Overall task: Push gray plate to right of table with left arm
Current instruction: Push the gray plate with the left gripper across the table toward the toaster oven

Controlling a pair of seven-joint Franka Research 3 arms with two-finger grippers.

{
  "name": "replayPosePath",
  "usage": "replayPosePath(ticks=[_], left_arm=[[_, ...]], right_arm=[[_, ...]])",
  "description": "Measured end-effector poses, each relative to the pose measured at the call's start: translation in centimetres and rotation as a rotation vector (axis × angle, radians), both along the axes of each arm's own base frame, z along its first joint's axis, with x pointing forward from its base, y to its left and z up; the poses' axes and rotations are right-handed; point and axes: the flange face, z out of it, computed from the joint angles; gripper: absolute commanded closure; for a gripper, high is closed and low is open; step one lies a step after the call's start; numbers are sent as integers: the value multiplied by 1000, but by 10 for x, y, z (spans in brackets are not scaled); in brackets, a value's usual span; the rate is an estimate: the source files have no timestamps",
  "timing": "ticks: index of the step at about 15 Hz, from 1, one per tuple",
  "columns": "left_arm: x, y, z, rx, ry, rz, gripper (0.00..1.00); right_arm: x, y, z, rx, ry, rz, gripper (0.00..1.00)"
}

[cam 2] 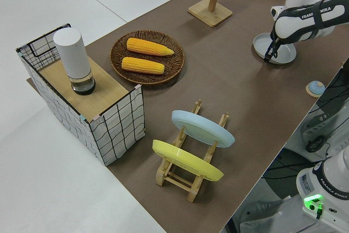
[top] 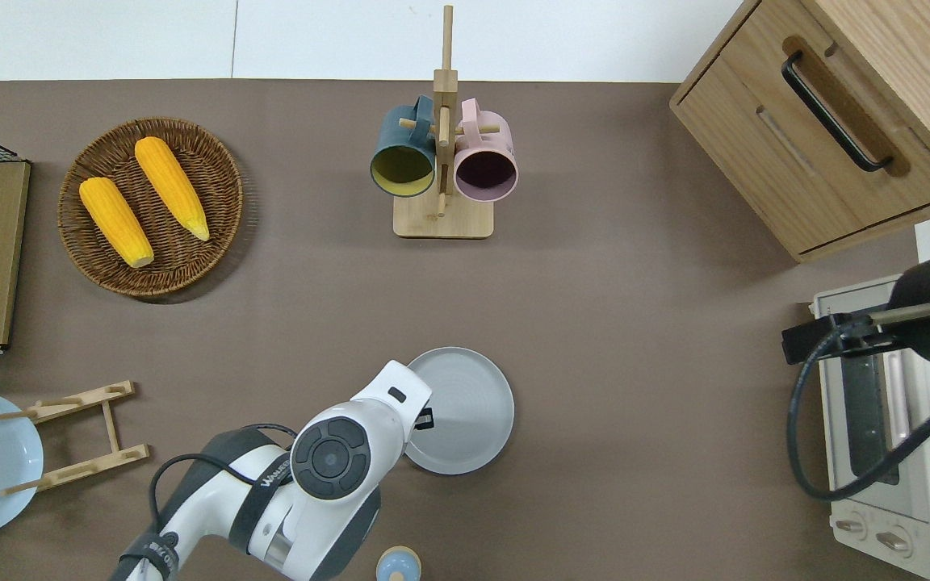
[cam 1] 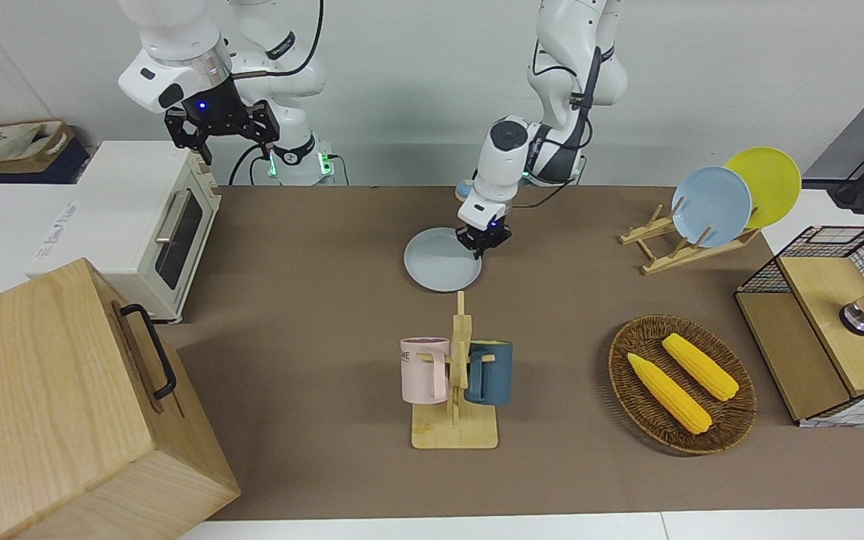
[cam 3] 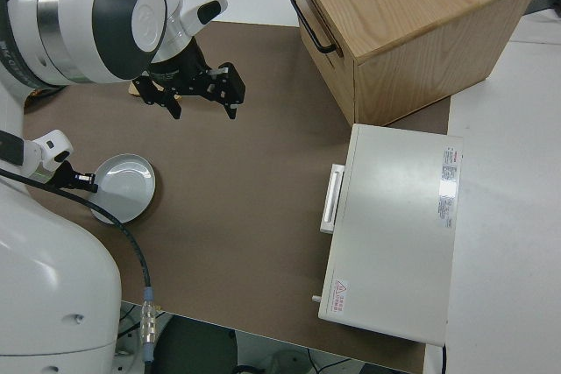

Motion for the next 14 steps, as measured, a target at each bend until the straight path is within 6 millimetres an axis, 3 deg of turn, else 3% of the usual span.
replayPosePath(ticks=[5,14], left_arm=[[1,-25,1,-16,0,14,1000],[-6,-99,-1,-65,8,49,1000]], right_arm=[[0,0,0,0,0,0,17],[0,0,0,0,0,0,17]])
